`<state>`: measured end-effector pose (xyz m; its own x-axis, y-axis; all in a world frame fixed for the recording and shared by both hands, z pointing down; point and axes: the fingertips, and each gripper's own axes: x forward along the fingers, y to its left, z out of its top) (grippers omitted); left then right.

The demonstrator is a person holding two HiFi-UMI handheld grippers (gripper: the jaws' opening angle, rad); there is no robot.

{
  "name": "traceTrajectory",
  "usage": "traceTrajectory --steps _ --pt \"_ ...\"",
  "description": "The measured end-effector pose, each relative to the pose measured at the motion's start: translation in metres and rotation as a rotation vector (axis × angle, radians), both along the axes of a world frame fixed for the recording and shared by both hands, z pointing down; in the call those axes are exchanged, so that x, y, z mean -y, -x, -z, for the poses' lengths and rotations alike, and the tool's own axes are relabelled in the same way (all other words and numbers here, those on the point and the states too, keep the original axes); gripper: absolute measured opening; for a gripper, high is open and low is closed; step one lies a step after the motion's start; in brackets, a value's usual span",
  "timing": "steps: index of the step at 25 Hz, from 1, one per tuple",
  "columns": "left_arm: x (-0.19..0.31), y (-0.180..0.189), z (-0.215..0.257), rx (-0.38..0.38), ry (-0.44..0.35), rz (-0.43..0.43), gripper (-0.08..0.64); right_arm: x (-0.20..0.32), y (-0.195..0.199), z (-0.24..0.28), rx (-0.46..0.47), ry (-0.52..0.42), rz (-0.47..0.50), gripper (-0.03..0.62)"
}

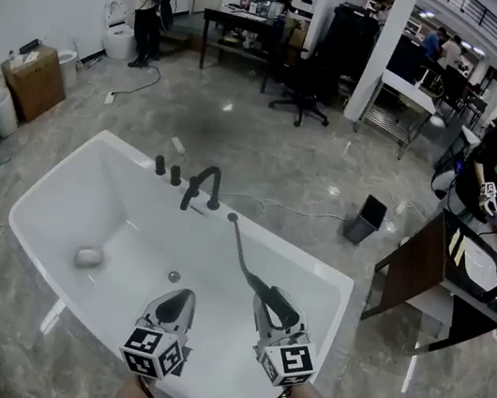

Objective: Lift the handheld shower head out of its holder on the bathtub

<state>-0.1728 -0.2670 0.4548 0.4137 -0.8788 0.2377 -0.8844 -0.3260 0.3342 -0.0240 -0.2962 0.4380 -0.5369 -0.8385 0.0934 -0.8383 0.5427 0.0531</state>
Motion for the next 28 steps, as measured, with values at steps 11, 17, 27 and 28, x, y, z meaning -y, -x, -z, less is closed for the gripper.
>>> traceTrajectory --steps 11,17,27,28 --pt "-0.078 -0.071 0.031 0.02 -0.01 0.065 0.026 -0.089 -0.072 0.046 0.017 -0.082 0.126 0.14" --pt "-0.119 -0.102 0.044 0.043 -0.041 0.092 0.026 -0.126 -0.095 0.058 0.009 -0.1 0.181 0.141" --pt "-0.184 -0.141 0.047 0.042 -0.054 0.139 0.026 -0.184 -0.131 0.064 0.04 -0.125 0.232 0.14" --pt "-0.189 -0.144 0.047 0.046 -0.052 0.137 0.026 -0.188 -0.135 0.063 0.041 -0.118 0.226 0.141"
